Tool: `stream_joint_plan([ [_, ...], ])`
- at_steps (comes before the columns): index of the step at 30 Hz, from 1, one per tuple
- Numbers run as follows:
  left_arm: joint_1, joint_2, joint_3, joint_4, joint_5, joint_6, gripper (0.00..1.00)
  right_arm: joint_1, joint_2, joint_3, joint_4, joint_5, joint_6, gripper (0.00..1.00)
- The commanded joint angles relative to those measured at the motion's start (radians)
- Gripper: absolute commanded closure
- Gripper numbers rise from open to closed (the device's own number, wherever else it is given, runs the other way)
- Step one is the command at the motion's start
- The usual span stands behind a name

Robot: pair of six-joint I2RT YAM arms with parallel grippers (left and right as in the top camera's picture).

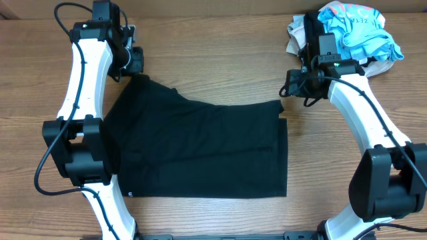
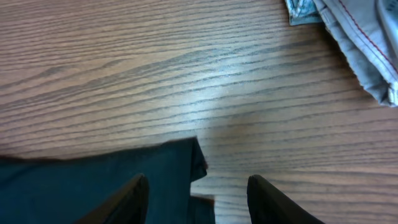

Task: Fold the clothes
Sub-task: 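Grasp the shirt's top corners with both grippers, then fold the shirt's top edge down toward the bottom edge with both grippers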

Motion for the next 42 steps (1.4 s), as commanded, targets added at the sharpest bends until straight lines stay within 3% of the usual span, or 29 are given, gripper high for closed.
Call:
stream_joint_plan([
  [1, -0.002, -0.008, 0.018, -0.066, 0.001, -0.017, 0.96, 0.004, -0.004, -0.047, 0.038, -0.006, 0.017, 0.45],
  [8, -0.002, -0.008, 0.018, -0.088, 0.005, -0.017, 0.96, 0.031, 0.032, -0.150, 0.175, -0.017, 0.034, 0.44],
  [13, -0.002, -0.008, 0.018, -0.088, 0.004, -0.017, 0.96, 0.062, 0.105, -0.154, 0.211, -0.016, 0.034, 0.38],
  [22, -0.002, -0.008, 0.018, -0.102, 0.000, -0.017, 0.96, 0.085, 0.222, -0.154, 0.252, 0.003, 0.072, 0.37],
  [25, -0.002, -0.008, 0.018, -0.096, 0.000, -0.017, 0.96, 0.085, 0.222, -0.153, 0.249, 0.002, 0.072, 0.50],
  [27, -0.002, -0.008, 0.018, -0.098, 0.001, -0.017, 0.96, 0.085, 0.222, -0.151, 0.236, 0.002, 0.074, 0.74],
  [30, 0.000, -0.010, 0.021, -0.112, -0.002, -0.016, 0.96, 0.085, 0.205, -0.124, 0.176, 0.001, 0.080, 0.96],
  [42, 0.023, -0.010, 0.233, -0.333, 0.002, -0.016, 0.96, 0.084, 0.065, 0.127, -0.160, -0.007, 0.053, 0.96],
])
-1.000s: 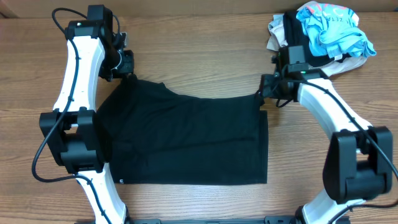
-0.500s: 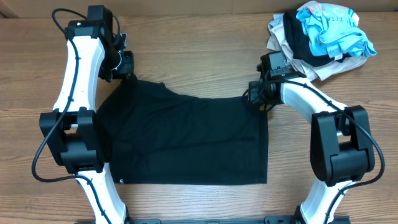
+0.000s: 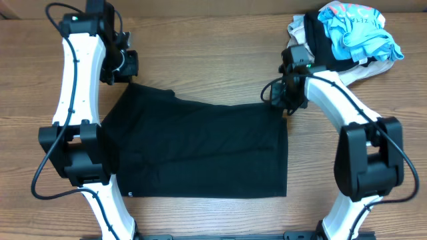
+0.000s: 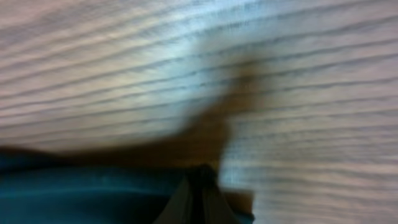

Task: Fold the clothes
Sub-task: 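Fold the shirt's top edge down toward the bottom edge with both grippers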

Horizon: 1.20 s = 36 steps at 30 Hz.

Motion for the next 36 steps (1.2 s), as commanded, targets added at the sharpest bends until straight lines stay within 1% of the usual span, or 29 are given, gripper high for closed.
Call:
stream_joint_plan([
  [1, 0.005, -0.010, 0.092, -0.076, 0.004, -0.007, 0.96, -0.001, -0.102, 0.093, -0.104, -0.006, -0.021, 0.96],
  [4, -0.005, -0.012, 0.103, -0.151, 0.012, -0.016, 0.96, -0.003, -0.143, 0.117, -0.218, -0.010, -0.024, 0.96],
  [6, -0.013, -0.012, 0.098, -0.221, -0.029, -0.035, 0.96, -0.009, -0.180, 0.117, -0.294, -0.050, -0.024, 0.96],
  [12, -0.009, -0.077, -0.005, -0.222, -0.143, -0.156, 0.96, -0.010, -0.223, 0.117, -0.399, -0.080, -0.011, 0.96],
  [14, -0.008, -0.139, -0.061, -0.219, -0.231, -0.245, 0.96, -0.012, -0.225, 0.117, -0.423, -0.080, -0.002, 0.96],
  [16, -0.008, -0.193, -0.097, -0.192, -0.238, -0.270, 0.96, -0.012, -0.225, 0.117, -0.421, -0.084, 0.000, 0.96],
  [17, -0.008, -0.224, -0.118, -0.166, -0.229, -0.272, 0.96, -0.012, -0.226, 0.117, -0.409, -0.084, -0.001, 0.96],
  [19, -0.011, -0.312, -0.167, -0.079, -0.205, -0.272, 0.96, -0.012, -0.232, 0.117, -0.291, -0.092, -0.061, 0.96],
  [21, -0.011, -0.359, -0.187, -0.040, -0.198, -0.272, 0.96, -0.012, -0.238, 0.117, -0.220, -0.109, -0.113, 0.96],
  [23, -0.011, -0.394, -0.190, -0.019, -0.192, -0.271, 0.96, -0.012, -0.242, 0.117, -0.188, -0.110, -0.125, 0.96],
  [26, -0.010, -0.407, -0.190, -0.021, -0.176, -0.268, 0.96, -0.012, -0.243, 0.117, -0.201, -0.110, -0.125, 0.96],
  [31, -0.011, -0.407, -0.227, -0.068, -0.158, -0.266, 0.96, -0.012, -0.256, 0.117, -0.292, -0.110, -0.124, 0.96],
  [36, -0.011, -0.407, -0.391, -0.052, -0.171, -0.269, 0.96, -0.012, -0.258, 0.110, -0.388, -0.108, -0.102, 0.96],
])
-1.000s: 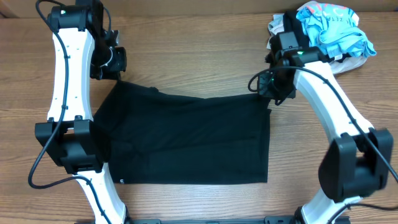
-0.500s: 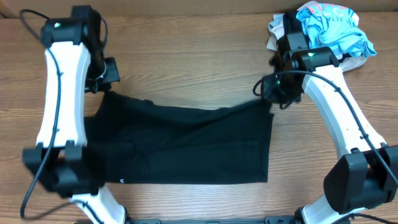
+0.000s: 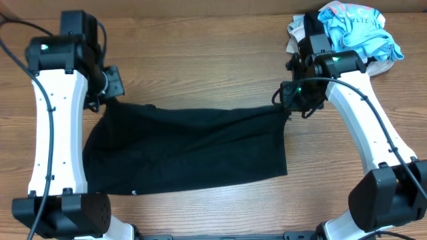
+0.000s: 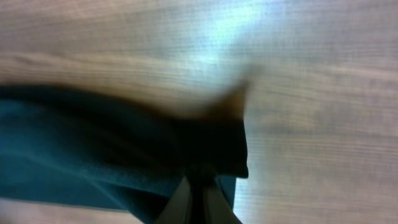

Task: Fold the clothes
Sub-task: 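Fold the shirt's top edge down toward the bottom edge with both grippers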

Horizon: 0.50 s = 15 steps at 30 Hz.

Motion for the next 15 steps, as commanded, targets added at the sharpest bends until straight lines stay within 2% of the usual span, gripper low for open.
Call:
stream_joint_plan([
  [1, -0.008, 0.002, -0.146, 0.027, -0.010, -0.018, 0.96, -0.005, -0.042, 0.004, -0.024, -0.001, 0.011, 0.96],
  [5, -0.006, 0.002, -0.346, 0.097, -0.083, -0.029, 0.96, -0.010, -0.042, -0.074, -0.019, 0.007, 0.015, 0.96],
  [11, -0.006, 0.002, -0.459, 0.089, -0.237, -0.125, 0.96, -0.028, -0.042, -0.206, 0.005, 0.006, 0.038, 0.95],
  [12, -0.006, 0.002, -0.459, 0.081, -0.249, -0.146, 0.96, -0.032, -0.042, -0.221, 0.006, 0.006, 0.038, 0.91],
  [15, -0.006, -0.010, -0.459, 0.067, -0.276, -0.218, 0.96, -0.052, -0.040, -0.263, 0.021, 0.006, 0.041, 0.70],
])
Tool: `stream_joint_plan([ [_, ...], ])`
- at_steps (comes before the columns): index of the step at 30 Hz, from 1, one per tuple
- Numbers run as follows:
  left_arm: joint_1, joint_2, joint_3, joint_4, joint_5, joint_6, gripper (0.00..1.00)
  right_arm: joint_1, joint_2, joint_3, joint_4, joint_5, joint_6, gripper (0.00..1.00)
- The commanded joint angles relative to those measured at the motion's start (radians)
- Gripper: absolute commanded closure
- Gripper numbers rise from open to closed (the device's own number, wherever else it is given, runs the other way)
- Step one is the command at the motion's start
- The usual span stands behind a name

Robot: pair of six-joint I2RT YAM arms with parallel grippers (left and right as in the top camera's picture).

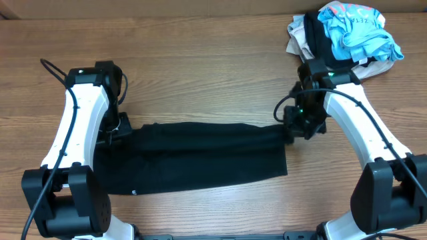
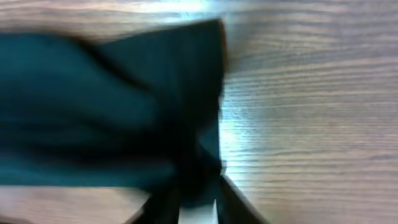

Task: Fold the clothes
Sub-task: 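Fold the shirt's top edge down toward the bottom edge with both grippers, then release the left gripper and fold the right end leftward with the right gripper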

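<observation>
A black garment (image 1: 200, 157) lies as a wide band across the middle of the wooden table, its back edge brought over toward the front. My left gripper (image 1: 120, 128) sits at the band's upper left corner, shut on the cloth. My right gripper (image 1: 291, 128) is at the upper right corner. In the right wrist view the dark cloth (image 2: 93, 112) fills the left and runs down between the fingers of the right gripper (image 2: 198, 202), which is shut on it. The view is blurred.
A pile of other clothes (image 1: 347, 30), light blue, black and beige, sits at the back right corner behind my right arm. Bare wooden table (image 1: 200, 67) stretches behind the garment and in a narrow strip in front of it.
Both grippers have moved toward the table's front with the garment's back corners in them. The black band is now narrower front to back and its top edge lies lower.
The garment first lay flat, with my right gripper open at its back right corner and my left at the back left. Then both were down on those corners. Later the back edge was held up and shifted forward, and now it lies over the front part.
</observation>
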Motion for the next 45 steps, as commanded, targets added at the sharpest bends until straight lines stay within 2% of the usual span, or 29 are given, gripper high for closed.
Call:
stream_joint_plan([
  [1, -0.006, -0.022, -0.003, -0.008, -0.094, -0.119, 0.96, -0.028, -0.025, -0.041, 0.023, 0.003, 0.018, 0.67],
  [4, -0.006, -0.080, -0.003, -0.008, -0.102, -0.135, 0.96, -0.051, -0.025, -0.063, 0.056, 0.002, 0.018, 0.45],
  [8, -0.006, -0.160, -0.003, -0.009, -0.101, -0.133, 0.96, -0.053, -0.023, -0.064, 0.091, -0.018, 0.017, 0.23],
  [9, -0.006, -0.174, -0.003, -0.011, -0.097, -0.133, 0.96, -0.053, -0.022, -0.064, 0.104, -0.026, 0.017, 0.22],
  [10, -0.006, -0.188, -0.003, -0.021, -0.086, -0.130, 0.75, -0.051, -0.018, -0.066, 0.122, -0.042, 0.017, 0.21],
  [11, -0.006, -0.188, -0.003, -0.029, -0.084, -0.130, 0.62, -0.050, -0.016, -0.069, 0.132, -0.050, 0.017, 0.21],
  [13, -0.006, -0.188, -0.004, -0.044, -0.084, -0.129, 0.49, -0.050, -0.016, -0.089, 0.154, -0.071, 0.017, 0.21],
  [15, -0.006, -0.188, -0.003, -0.053, -0.083, -0.130, 0.44, -0.050, -0.016, -0.127, 0.179, -0.091, 0.017, 0.21],
  [24, -0.006, -0.234, 0.050, 0.029, 0.021, -0.134, 0.42, -0.050, -0.016, -0.267, 0.260, -0.123, 0.014, 0.22],
  [29, -0.006, -0.272, 0.085, 0.125, 0.095, -0.134, 0.40, -0.026, -0.016, -0.339, 0.364, -0.143, 0.018, 0.34],
  [34, -0.007, -0.298, 0.088, 0.231, 0.168, -0.134, 0.40, 0.028, -0.016, -0.411, 0.475, -0.143, 0.040, 0.35],
  [36, -0.007, -0.300, 0.088, 0.266, 0.182, -0.133, 0.41, 0.056, -0.016, -0.433, 0.518, -0.143, 0.040, 0.38],
  [38, -0.007, -0.299, 0.087, 0.304, 0.205, -0.130, 0.40, 0.096, -0.016, -0.444, 0.548, -0.137, 0.040, 0.46],
  [40, -0.007, -0.299, 0.087, 0.344, 0.254, -0.130, 0.41, 0.133, -0.016, -0.444, 0.562, -0.128, 0.045, 0.61],
  [42, -0.007, -0.299, 0.087, 0.372, 0.291, -0.130, 0.41, 0.158, -0.016, -0.444, 0.568, -0.088, 0.101, 0.79],
  [43, -0.008, -0.298, 0.087, 0.383, 0.299, -0.129, 0.41, 0.166, -0.016, -0.444, 0.567, -0.058, 0.142, 0.94],
  [45, -0.008, -0.296, 0.087, 0.385, 0.300, -0.121, 0.40, 0.162, -0.017, -0.441, 0.554, -0.028, 0.188, 0.96],
])
